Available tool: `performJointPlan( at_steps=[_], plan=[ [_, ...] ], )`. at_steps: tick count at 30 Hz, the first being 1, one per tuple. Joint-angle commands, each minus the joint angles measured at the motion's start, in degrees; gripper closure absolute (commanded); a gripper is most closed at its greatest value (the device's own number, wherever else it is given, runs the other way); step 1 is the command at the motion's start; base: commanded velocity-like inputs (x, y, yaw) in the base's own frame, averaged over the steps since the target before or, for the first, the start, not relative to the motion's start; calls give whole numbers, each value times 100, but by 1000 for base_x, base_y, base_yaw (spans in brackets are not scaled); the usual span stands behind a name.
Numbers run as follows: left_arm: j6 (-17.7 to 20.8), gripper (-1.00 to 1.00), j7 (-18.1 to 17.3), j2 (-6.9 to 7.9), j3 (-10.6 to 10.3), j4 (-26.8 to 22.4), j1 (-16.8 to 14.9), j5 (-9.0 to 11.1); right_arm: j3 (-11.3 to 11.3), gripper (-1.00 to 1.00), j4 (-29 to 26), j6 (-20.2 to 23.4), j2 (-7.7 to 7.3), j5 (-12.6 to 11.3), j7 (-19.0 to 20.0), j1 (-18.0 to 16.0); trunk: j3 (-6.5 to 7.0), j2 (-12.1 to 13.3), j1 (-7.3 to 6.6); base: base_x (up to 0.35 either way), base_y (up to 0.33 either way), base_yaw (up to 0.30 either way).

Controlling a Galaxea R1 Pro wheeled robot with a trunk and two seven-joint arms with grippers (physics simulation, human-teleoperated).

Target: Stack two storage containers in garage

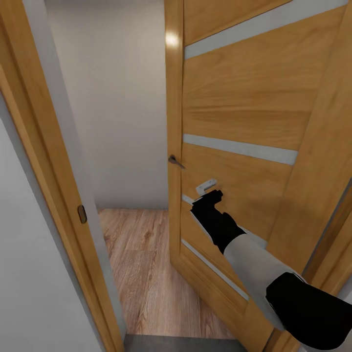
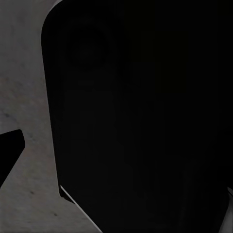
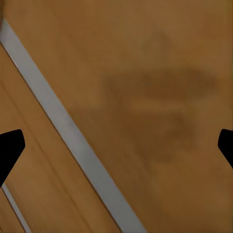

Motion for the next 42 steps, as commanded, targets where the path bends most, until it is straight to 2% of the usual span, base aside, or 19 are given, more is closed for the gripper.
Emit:
performJointPlan(
  at_steps=[1, 9, 18, 27, 30, 34, 42],
  plan=[
    [-3, -100, -1, 0, -1, -4, -1, 0, 20, -100, -3, 43, 1, 7, -16, -6, -6, -3, 0, 0, 0, 0],
    [-3, -100, -1, -8, 7, -4, -1, 0, 20, -100, -3, 39, -3, 13, -18, -6, -6, -3, 0, 6, 0, 0],
    [-3, -100, -1, -9, -1, -4, -1, 0, 20, -100, -3, 36, -11, 20, -29, -6, -6, -3, 0, 225, 0, 0],
    [-3, -100, -1, -9, -1, -4, -1, 0, 28, -100, 13, 101, -20, 64, -120, -6, -6, -3, 0, 22, 0, 0],
    [-3, -100, -1, -9, -1, -4, -1, 0, 36, -100, 20, 117, -21, 66, -312, -6, -6, -3, 0, 0, 0, 0],
    [-3, -100, -1, -9, 11, -4, -1, 0, 52, -100, 235, 236, 0, 52, -775, -6, -6, -3, 0, 0, 0, 0],
    [-5, -100, -1, -9, 13, -4, -1, 0, 72, -100, 714, 181, -53, 30, -910, -11, -6, -3, 0, 0, 0, 0]
  ],
)
